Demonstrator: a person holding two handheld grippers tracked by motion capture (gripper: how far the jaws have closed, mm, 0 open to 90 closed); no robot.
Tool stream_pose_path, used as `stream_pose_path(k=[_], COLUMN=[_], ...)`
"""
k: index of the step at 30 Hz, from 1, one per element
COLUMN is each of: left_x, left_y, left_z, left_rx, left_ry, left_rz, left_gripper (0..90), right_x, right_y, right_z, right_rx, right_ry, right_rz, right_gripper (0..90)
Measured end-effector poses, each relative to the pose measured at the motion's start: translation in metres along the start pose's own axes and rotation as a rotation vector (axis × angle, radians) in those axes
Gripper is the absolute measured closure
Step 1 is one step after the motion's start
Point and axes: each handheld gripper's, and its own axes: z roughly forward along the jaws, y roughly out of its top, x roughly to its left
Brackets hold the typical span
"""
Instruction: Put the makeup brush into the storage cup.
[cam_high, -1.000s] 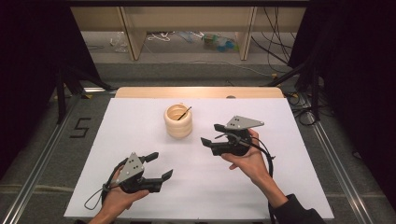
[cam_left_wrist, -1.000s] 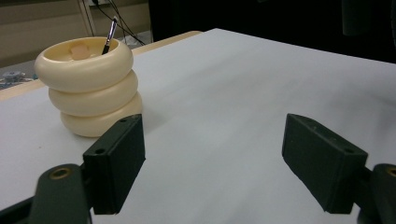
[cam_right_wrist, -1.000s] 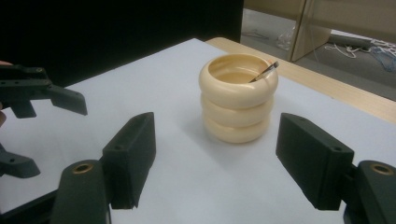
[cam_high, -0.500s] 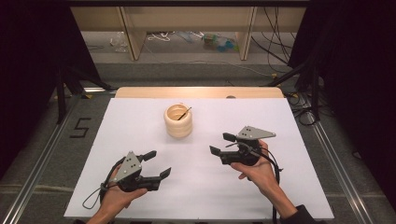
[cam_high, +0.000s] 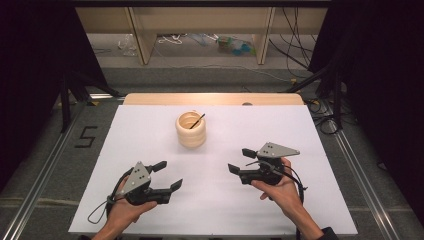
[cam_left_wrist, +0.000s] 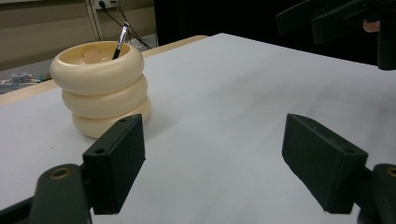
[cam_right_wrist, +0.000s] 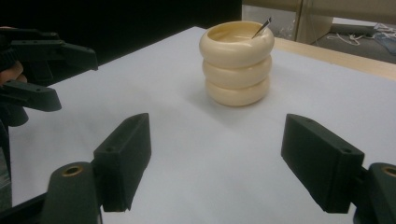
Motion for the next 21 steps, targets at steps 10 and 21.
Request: stream_pose_path(k=[10, 21], left_x=[0.003, 0.005], left_y=[0.000, -0.001], left_z=[-0.003, -0.006], left_rx=[-0.004, -0.007], left_ry=[0.003, 0.002], left_rz=[-0.003, 0.000], left_gripper=[21.3, 21.3], right_x=[-0.002, -0.005], right_y=[-0.008, -0.022], right_z=[-0.010, -0.024], right_rx=[0.002, -0.012], right_ry=[-0.010, -0.023], right_rz=[0.006, -0.007], right_gripper=[24.2, 21.6])
